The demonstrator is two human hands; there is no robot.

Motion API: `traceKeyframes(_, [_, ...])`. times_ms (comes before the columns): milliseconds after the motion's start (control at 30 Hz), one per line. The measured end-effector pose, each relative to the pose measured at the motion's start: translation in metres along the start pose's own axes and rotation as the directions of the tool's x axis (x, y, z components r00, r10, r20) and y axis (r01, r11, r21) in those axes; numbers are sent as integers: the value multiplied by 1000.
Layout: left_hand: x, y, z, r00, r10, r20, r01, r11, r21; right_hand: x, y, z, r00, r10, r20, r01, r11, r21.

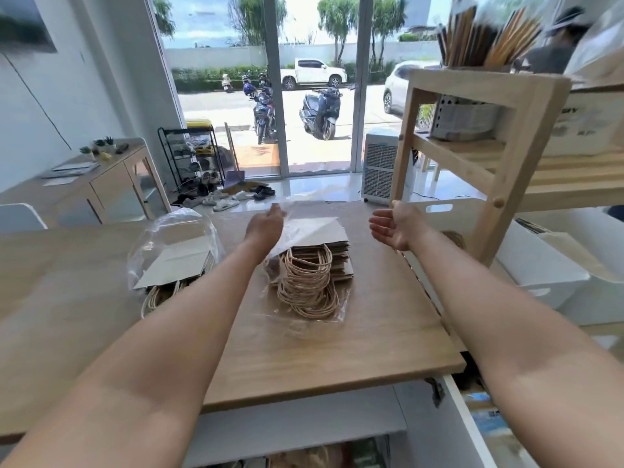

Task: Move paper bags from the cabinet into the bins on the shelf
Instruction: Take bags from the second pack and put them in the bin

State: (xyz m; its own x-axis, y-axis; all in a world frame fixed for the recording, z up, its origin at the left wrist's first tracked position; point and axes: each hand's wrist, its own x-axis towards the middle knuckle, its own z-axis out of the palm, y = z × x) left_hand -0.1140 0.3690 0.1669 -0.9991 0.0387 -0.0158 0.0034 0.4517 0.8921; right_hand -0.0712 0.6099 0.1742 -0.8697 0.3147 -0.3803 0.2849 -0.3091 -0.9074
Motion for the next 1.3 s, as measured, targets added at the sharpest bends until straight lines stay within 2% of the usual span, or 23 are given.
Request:
traceKeyframes(67, [15, -7, -8, 996, -93, -15, 90, 987, -130, 5, 9, 9, 999, 41, -21, -44, 991, -128])
traceKeyframes(200, [39, -30, -23, 962, -274, -20, 257, 924, -284, 15, 29, 28, 993, 105, -47, -115, 946, -304])
traceKeyframes(367, [54, -61, -29, 913, -407, 9, 375, 832, -409, 19, 45, 44, 992, 117, -41, -124, 920, -371])
traceKeyframes(500, [65, -81, -26, 866, -482, 131, 477, 720, -505, 34, 48, 54, 989, 148, -29, -147, 902, -407])
traceKeyframes(567, [69, -86, -22, 857, -483, 181, 499, 684, -533, 41, 51, 58, 985, 171, -24, -166, 894, -416])
traceKeyframes(800, [78, -94, -18, 872, -452, 189, 480, 708, -518, 60, 48, 60, 985, 120, -120, -164, 860, -483])
traceKeyframes(967, [81, -100, -22, 865, -461, 197, 490, 692, -530, 70, 45, 64, 974, 157, -163, -214, 878, -428])
traceKeyframes(1067, [79, -101, -22, 869, -455, 196, 484, 697, -529, 74, 47, 70, 970, 193, -149, -236, 897, -374])
traceKeyframes(1300, [79, -104, -24, 874, -436, 215, 479, 699, -531, 72, 51, 85, 955, 297, -13, -293, 932, -215])
